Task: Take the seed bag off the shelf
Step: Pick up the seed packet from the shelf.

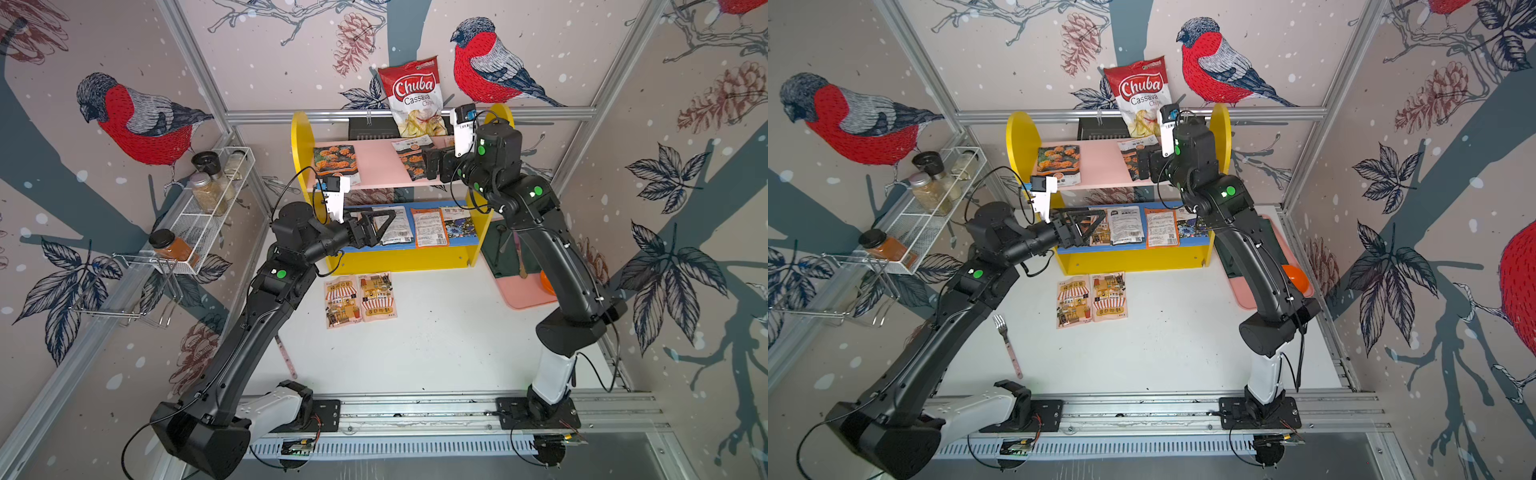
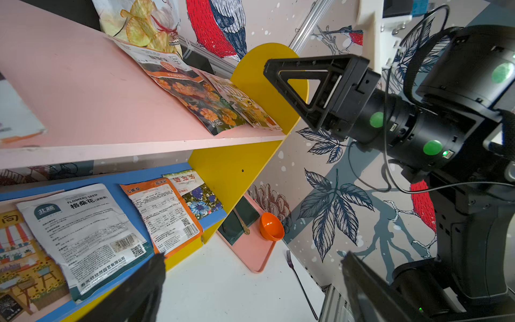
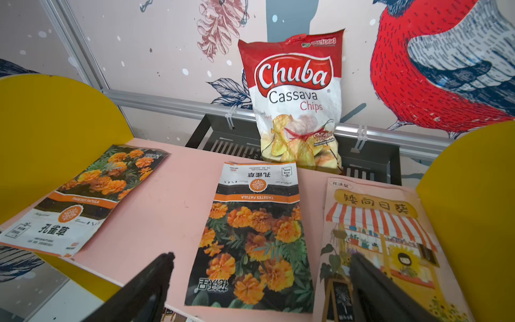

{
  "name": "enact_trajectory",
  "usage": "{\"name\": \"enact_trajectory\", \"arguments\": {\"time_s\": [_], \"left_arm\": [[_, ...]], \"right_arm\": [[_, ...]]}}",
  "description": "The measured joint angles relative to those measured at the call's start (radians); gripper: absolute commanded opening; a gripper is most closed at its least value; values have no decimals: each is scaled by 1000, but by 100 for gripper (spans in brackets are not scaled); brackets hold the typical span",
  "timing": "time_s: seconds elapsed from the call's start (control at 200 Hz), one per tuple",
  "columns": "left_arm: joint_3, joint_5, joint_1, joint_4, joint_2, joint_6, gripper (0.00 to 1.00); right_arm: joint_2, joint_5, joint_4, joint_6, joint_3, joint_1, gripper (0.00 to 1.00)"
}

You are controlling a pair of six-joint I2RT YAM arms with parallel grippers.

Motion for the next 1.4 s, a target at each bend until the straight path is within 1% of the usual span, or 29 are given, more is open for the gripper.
{"name": "enact_trajectory", "arguments": {"time_s": [0.165, 0.34, 0.585, 0.8, 1.136, 1.401], "left_arm": [[1, 2, -4, 0, 13, 0, 98], [1, 1, -4, 0, 21, 0, 98], [1, -3, -4, -1, 24, 18, 98], [-2, -25, -4, -1, 23, 23, 98], [-4, -25, -4, -1, 22, 26, 98], [-4, -27, -4, -2, 20, 26, 98]], "right_arm": [[8, -82, -2, 2, -27, -35, 100], [28, -166, 1, 2, -29, -50, 100], [53, -235, 2, 4, -29, -84, 100], [66, -286, 1, 7, -29, -93, 100], [69, -354, -16, 7, -29, -102, 100], [69, -377, -40, 10, -29, -117, 100]]}}
